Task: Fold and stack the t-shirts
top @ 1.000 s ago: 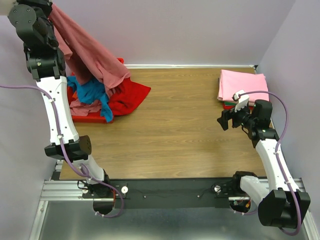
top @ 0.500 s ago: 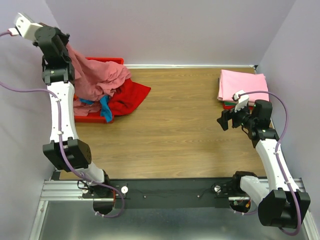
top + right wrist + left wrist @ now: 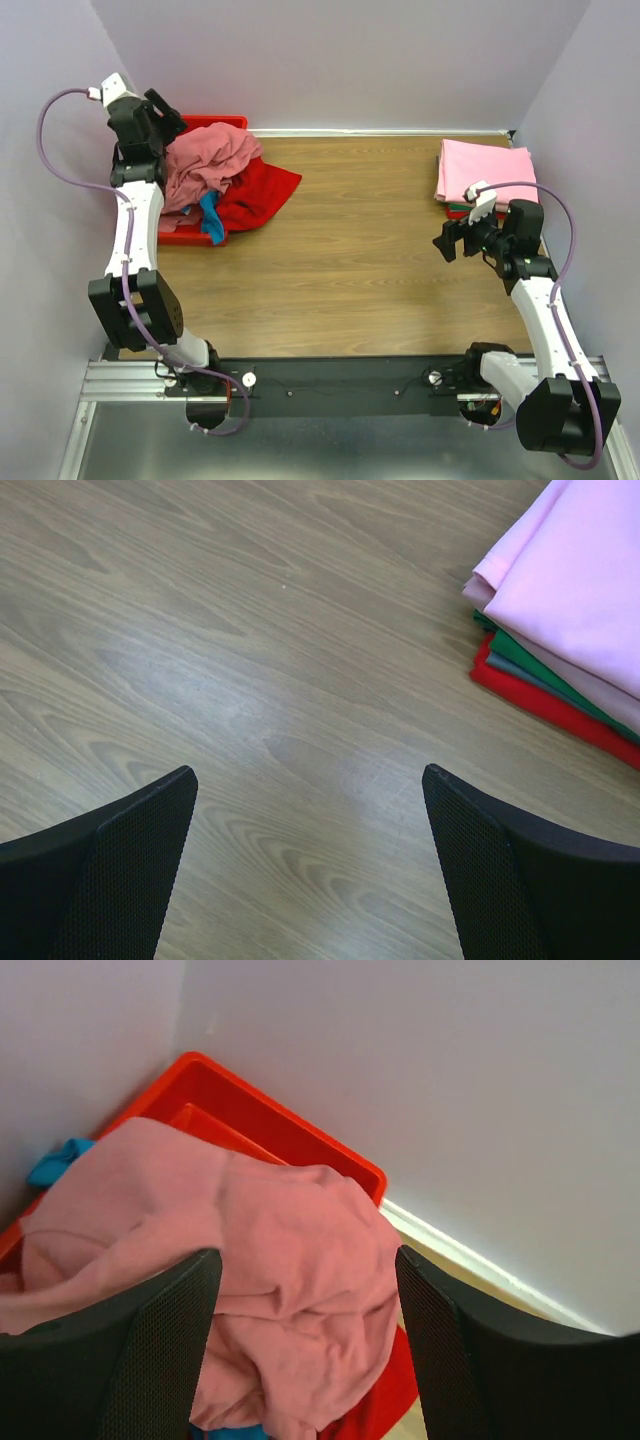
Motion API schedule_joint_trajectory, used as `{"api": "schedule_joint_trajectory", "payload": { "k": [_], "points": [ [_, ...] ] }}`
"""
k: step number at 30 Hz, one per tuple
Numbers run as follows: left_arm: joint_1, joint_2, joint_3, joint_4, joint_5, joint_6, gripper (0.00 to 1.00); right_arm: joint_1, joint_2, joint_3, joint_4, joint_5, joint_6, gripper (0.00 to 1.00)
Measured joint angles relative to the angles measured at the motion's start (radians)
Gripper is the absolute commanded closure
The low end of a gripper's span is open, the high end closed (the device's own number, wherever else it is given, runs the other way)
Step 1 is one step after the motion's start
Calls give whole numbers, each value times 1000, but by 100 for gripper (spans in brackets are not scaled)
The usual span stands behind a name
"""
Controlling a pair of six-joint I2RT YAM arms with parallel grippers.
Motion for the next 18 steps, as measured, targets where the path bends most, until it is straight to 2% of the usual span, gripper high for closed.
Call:
{"api": "schedule_joint_trajectory", "payload": {
  "k": [4,9,13,18],
  "points": [
    [-59,0,45,-13,83,120,20,0,5,0,-6,-2,0,0],
    [-200,155,297,-119,137,280,19,0,11,0,-13,-2,0,0],
    [-280,355,478,-246,103,394,19,0,16,0,-15,-2,-1,0],
    [-345,502,518,-405,-7,497,24,0,26,0,-17,-2,-2,0]
  ]
}}
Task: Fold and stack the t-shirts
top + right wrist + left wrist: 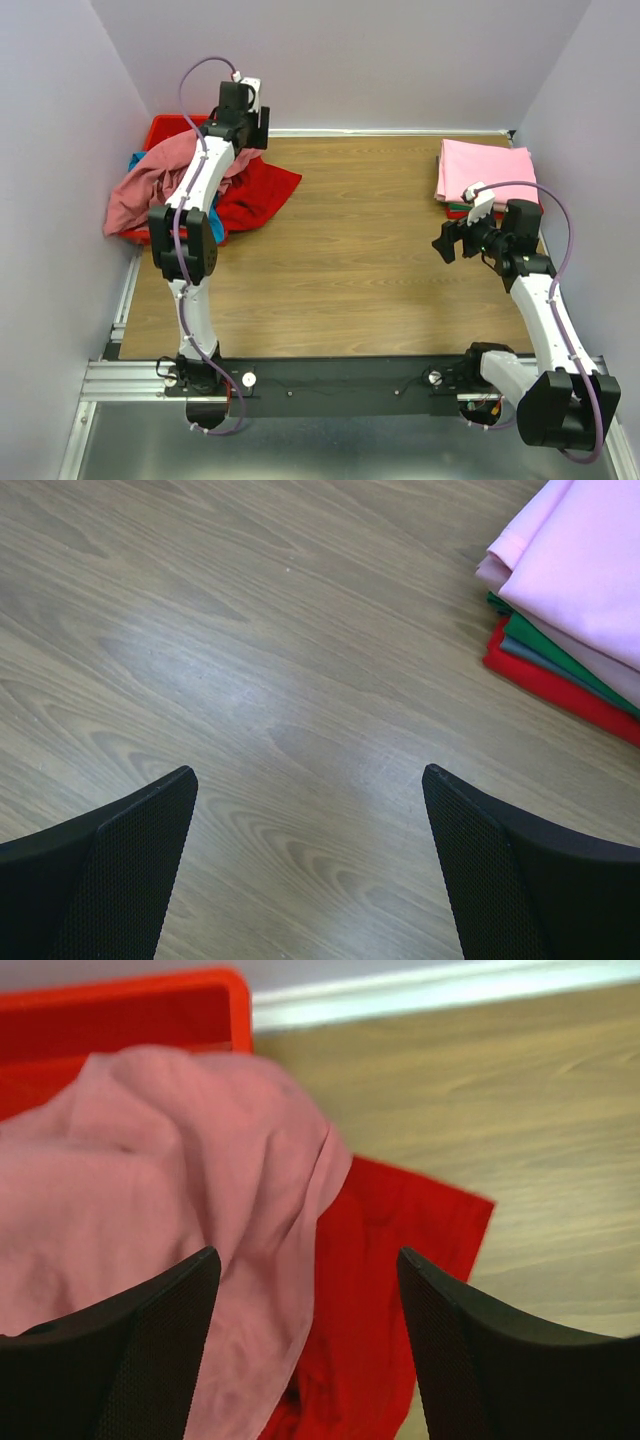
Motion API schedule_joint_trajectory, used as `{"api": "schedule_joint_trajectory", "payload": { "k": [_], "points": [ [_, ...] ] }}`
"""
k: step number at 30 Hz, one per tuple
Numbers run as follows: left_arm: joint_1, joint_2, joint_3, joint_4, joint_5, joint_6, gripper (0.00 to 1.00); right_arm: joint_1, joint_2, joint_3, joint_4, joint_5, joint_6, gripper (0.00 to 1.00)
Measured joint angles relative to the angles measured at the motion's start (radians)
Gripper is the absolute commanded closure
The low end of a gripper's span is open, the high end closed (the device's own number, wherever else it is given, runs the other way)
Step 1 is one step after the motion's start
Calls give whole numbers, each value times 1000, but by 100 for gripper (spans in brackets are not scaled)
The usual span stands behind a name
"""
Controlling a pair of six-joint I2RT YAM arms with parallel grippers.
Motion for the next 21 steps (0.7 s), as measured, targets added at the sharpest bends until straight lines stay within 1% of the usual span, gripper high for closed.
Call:
{"api": "schedule_joint_trajectory", "payload": {
  "k": [3,10,13,17,20,21],
  "points": [
    [-7,34,5,-52,-60,35,25,0,6,0,-1,0,-1,0],
    [-38,55,15,-79,-193,67,31,0,8,0,-1,0,-2,0],
    [-61,77,16,-89,-233,72,34,0,8,0,-1,0,-2,0],
    [-77,108,16,-101,-270,76,35,0,8,0,-1,0,-2,0],
    [-78,127,16,-101,-304,76,44,0,8,0,-1,0,-2,0],
    [-78,130,14,-101,-317,77,52,0,8,0,-1,0,-2,0]
  ]
}}
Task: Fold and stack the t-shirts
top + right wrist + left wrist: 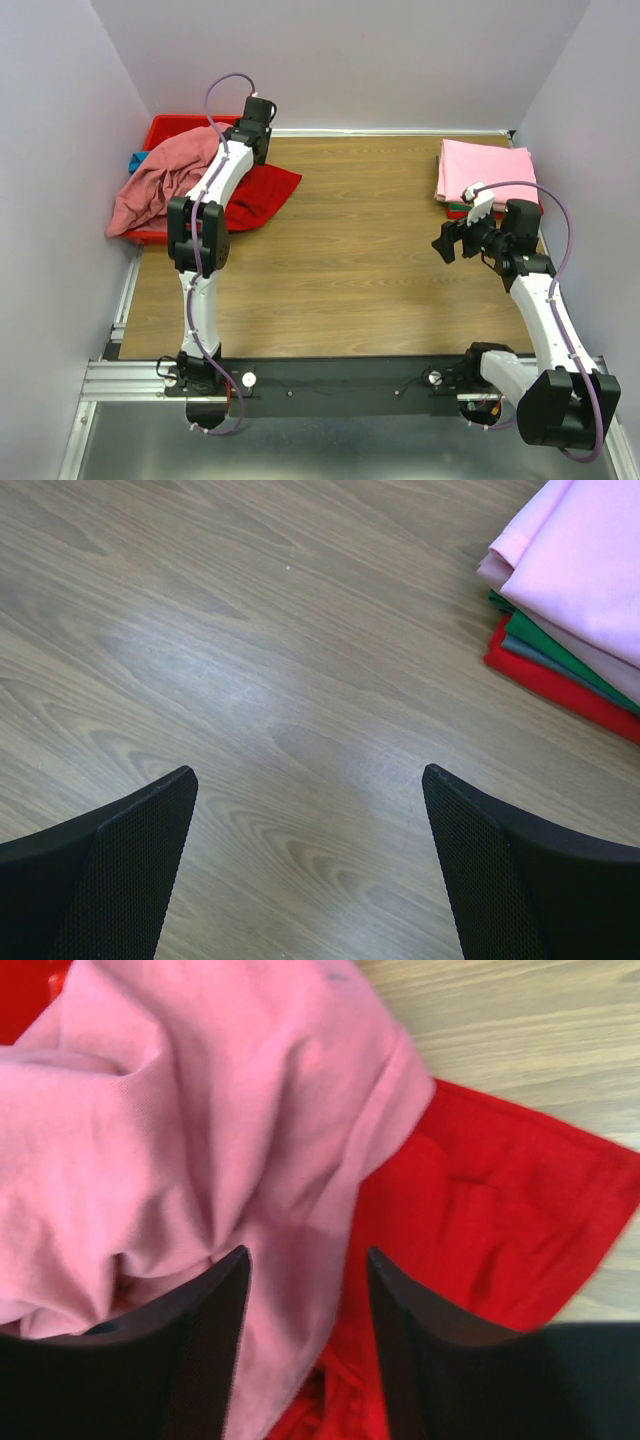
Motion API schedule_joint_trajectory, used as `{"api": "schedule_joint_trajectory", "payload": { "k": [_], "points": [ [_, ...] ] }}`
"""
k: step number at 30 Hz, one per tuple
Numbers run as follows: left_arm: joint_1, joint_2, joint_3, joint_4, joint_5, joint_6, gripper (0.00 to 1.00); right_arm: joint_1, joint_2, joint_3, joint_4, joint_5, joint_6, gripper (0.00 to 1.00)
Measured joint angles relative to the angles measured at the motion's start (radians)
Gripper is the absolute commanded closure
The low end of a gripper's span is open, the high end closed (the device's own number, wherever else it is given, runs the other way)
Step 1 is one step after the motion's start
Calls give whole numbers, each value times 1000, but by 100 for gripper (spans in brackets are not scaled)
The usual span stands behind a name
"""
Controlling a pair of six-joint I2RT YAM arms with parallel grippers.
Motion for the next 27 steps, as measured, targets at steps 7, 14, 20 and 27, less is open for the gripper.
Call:
{"api": "schedule_joint_trajectory", "payload": {
  "k": [7,14,20,27],
  "points": [
    [5,4,-3,-1,-53,-2,100,0,0,0,0,0,0,0],
    [13,-2,-3,-2,-59,-20,100,0,-1,0,0,0,0,0],
    [173,-209,-61,52,12,-133,100,0,-6,0,0,0,0,0],
    [451,-562,-86,192,30,-244,100,0,-9,0,-1,-2,0,0]
  ]
}}
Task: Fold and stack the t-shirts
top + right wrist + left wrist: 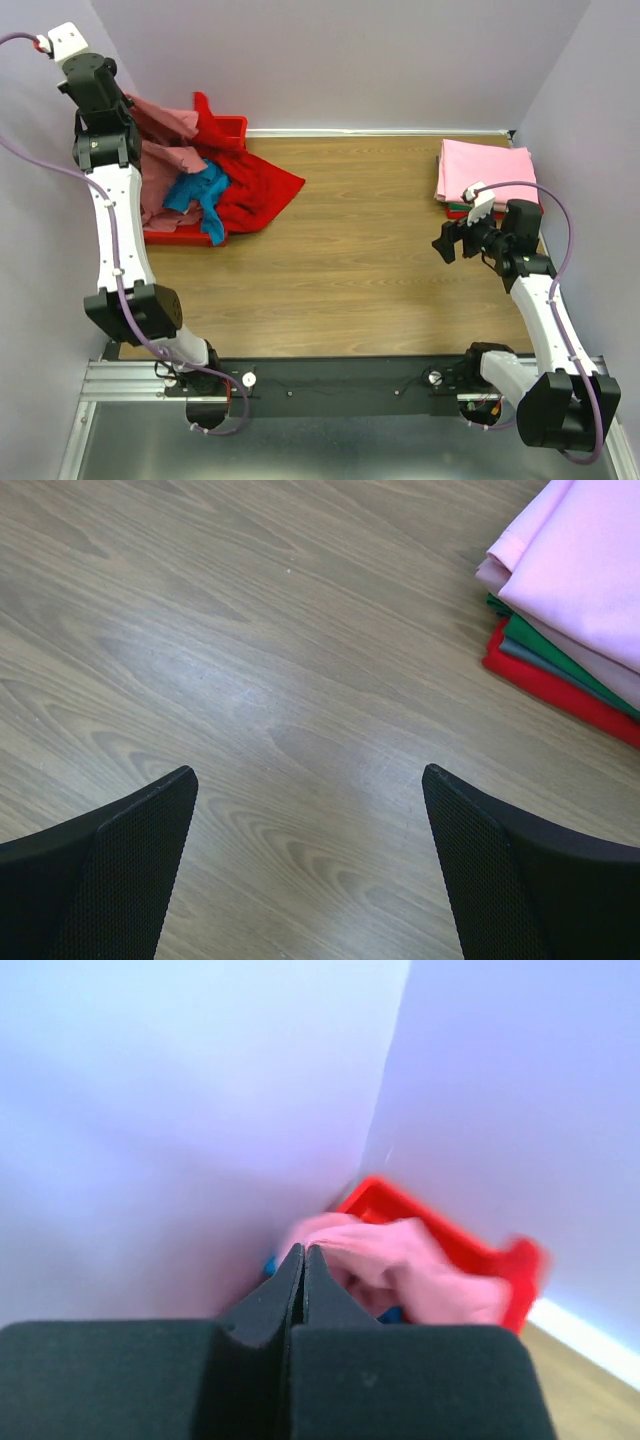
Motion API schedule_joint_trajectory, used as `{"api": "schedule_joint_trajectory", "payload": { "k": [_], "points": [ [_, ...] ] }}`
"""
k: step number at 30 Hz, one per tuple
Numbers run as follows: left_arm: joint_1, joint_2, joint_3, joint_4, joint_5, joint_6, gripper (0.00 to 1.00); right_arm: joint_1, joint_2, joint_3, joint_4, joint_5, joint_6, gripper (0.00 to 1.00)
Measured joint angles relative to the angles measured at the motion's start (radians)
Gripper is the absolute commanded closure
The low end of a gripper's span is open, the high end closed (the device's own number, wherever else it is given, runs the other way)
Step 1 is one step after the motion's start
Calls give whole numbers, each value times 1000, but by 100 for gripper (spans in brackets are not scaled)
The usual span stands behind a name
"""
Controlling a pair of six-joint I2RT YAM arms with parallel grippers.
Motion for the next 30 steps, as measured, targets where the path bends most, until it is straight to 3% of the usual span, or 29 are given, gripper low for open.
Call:
{"api": "schedule_joint_trajectory", "payload": {
  "k": [8,9,10,12,15,23,30],
  "points": [
    [39,-44,-196,85,60,-64,100,0,-4,0,-1,0,0,0],
    [45,-34,-231,86,76,-66,95,0,-4,0,0,0,0,0],
    [48,-24,-260,84,90,-68,83,0,-4,0,-1,0,0,0],
    [54,-7,-300,84,118,-72,50,0,-5,0,-1,0,0,0],
    [58,15,-348,80,196,-66,25,0,-5,0,-1,0,0,0],
    [10,1,-387,96,359,-13,20,0,-5,0,-2,-1,0,0],
    [-249,101,-286,78,389,88,21,0,-4,0,-3,-1,0,0]
  ]
}}
